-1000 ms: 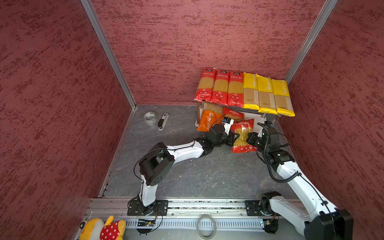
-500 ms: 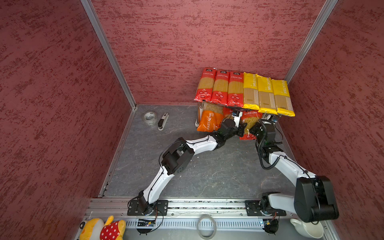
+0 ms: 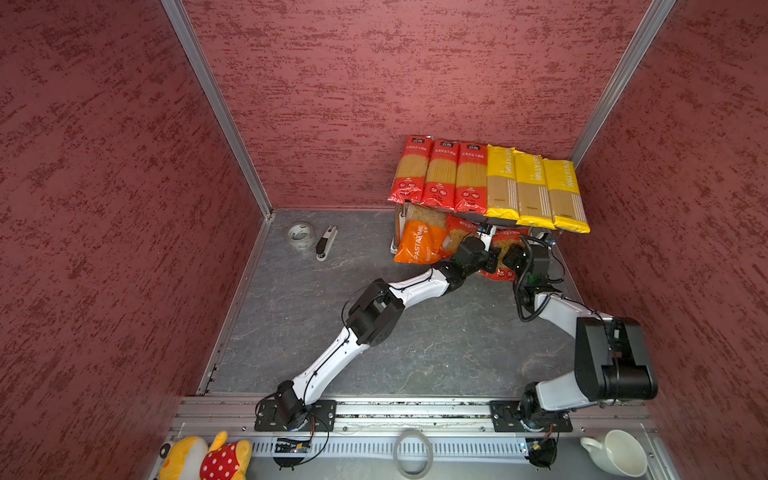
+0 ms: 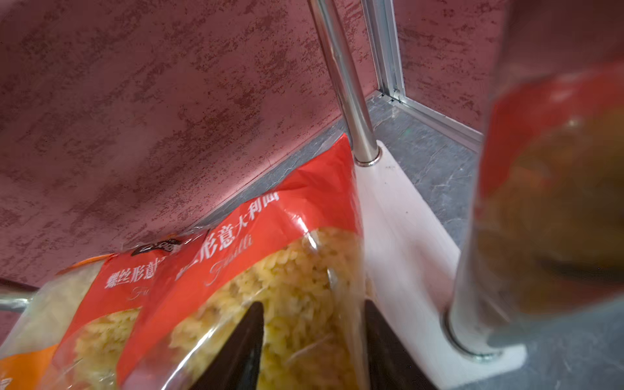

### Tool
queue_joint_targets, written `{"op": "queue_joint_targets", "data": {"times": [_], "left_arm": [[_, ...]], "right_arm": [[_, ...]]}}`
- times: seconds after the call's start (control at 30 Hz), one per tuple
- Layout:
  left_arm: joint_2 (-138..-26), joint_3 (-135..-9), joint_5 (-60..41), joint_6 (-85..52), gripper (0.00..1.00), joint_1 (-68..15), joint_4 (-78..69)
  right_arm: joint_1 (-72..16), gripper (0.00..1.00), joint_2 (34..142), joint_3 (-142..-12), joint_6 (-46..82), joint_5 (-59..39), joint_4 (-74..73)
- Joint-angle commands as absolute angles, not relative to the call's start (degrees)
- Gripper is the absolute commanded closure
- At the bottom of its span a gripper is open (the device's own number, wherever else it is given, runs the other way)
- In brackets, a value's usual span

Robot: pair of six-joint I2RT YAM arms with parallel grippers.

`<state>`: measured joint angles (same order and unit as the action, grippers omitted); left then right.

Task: Place and organize the pasta boxes and bags onto the shelf
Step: 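Open both grippers to release the bag beside the other fusilli bag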

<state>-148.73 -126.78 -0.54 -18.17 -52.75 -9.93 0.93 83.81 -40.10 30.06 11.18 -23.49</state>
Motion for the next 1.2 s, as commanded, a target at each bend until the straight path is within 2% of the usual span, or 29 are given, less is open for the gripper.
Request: {"op": "queue_joint_targets", "data": {"times": [0.0,0.13,0.3,0.5,0.63,0.8,0.97,1.03,1.17], "left_arm": [[-149.70,-130.69,3.12,-18.22,1.00,-52.48,-9.60],[-151.03,-132.89,5.79,-19.69,1.00,-52.32,-7.87],[-154.20,-139.07,6.62,-21.09,1.00,-52.23,-6.10],[-159.43,-147.93,4.68,-21.88,1.00,-52.79,-3.23],[-159.72,-148.62,2.40,-20.93,0.98,-53.42,-2.96],[-157.58,-147.47,1.91,-18.62,0.75,-53.43,-1.46],[-150.16,-137.68,0.98,-16.26,0.48,-52.97,-6.20],[-147.52,-133.60,0.88,-15.15,0.43,-53.22,-8.09],[-141.82,-124.81,0.63,-13.42,0.39,-54.03,-12.50]], "right_arm": [[0.77,0.48,78.34,-40.15,30.64,11.47,-19.75],[0.82,0.44,72.30,-39.73,30.58,13.27,-13.98],[0.96,0.36,66.43,-39.48,31.07,14.14,-7.39],[0.96,0.35,60.99,-37.03,33.25,9.54,-5.14],[0.97,0.35,59.86,-36.91,33.89,6.89,-4.08],[0.94,0.36,59.20,-36.43,34.90,3.83,-3.64],[0.92,0.36,58.90,-36.61,35.02,1.75,-2.90],[0.89,0.36,58.82,-36.98,35.15,1.01,-2.43],[0.93,0.36,58.37,-36.96,35.76,-0.25,-1.66]]}}
